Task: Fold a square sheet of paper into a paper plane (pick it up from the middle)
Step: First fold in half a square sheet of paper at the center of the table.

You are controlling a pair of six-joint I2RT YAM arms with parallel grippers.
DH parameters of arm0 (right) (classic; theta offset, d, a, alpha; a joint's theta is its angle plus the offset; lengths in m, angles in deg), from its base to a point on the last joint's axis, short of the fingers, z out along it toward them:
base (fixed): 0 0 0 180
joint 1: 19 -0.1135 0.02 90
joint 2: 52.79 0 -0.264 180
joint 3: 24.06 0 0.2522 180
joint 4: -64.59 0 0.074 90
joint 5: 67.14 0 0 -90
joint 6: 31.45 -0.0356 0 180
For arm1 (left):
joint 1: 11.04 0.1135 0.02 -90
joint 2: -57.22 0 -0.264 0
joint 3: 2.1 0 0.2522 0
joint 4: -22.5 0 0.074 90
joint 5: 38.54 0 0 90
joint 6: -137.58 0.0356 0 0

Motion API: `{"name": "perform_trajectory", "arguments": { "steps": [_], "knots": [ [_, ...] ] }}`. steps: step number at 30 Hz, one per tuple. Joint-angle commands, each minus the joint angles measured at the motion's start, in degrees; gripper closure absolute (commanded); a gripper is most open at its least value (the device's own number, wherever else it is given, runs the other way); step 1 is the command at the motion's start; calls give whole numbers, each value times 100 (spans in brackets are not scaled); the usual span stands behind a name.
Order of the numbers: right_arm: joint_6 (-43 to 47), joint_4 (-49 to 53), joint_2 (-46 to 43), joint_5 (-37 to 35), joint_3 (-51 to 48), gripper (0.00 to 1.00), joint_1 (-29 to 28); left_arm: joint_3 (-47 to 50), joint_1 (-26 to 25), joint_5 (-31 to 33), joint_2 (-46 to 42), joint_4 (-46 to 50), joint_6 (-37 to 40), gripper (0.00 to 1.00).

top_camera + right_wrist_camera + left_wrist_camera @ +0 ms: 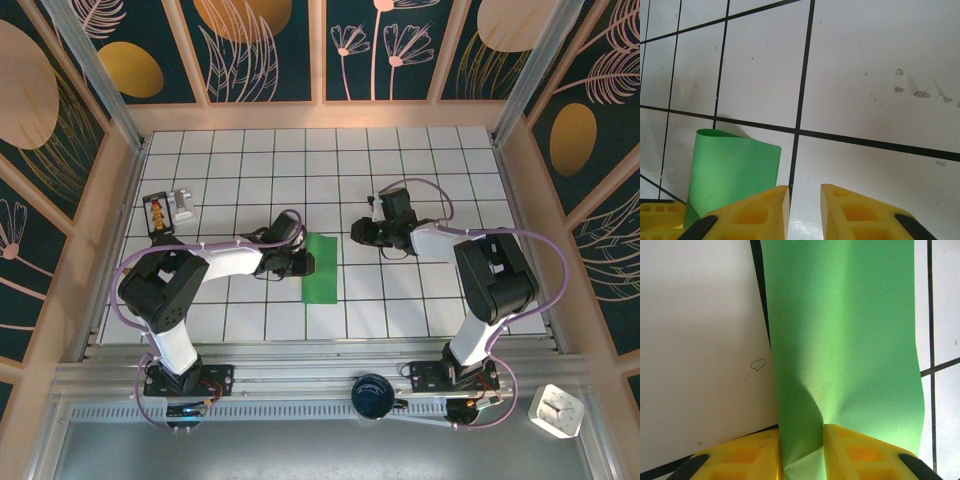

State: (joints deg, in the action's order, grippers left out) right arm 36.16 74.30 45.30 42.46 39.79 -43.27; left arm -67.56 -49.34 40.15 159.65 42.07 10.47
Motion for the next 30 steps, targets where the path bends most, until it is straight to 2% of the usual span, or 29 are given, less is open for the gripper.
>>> {"name": "perform_trajectory", "arguments": {
  "steps": [1, 9, 16, 30],
  "knots": [
    [68, -116, 0, 171, -89, 76, -116, 244, -14, 525, 742, -176, 81, 72],
    [-193, -309, -77, 798, -347, 82, -418, 266, -17, 533, 752, -176, 89, 72],
    [-706, -601, -10, 1313, -596, 100, -765, 275, -14, 526, 752, -194, 95, 72],
    [-1031, -682, 462, 1268, -492, 100, -1119, 299, -17, 547, 721, -194, 94, 72]
  ]
}}
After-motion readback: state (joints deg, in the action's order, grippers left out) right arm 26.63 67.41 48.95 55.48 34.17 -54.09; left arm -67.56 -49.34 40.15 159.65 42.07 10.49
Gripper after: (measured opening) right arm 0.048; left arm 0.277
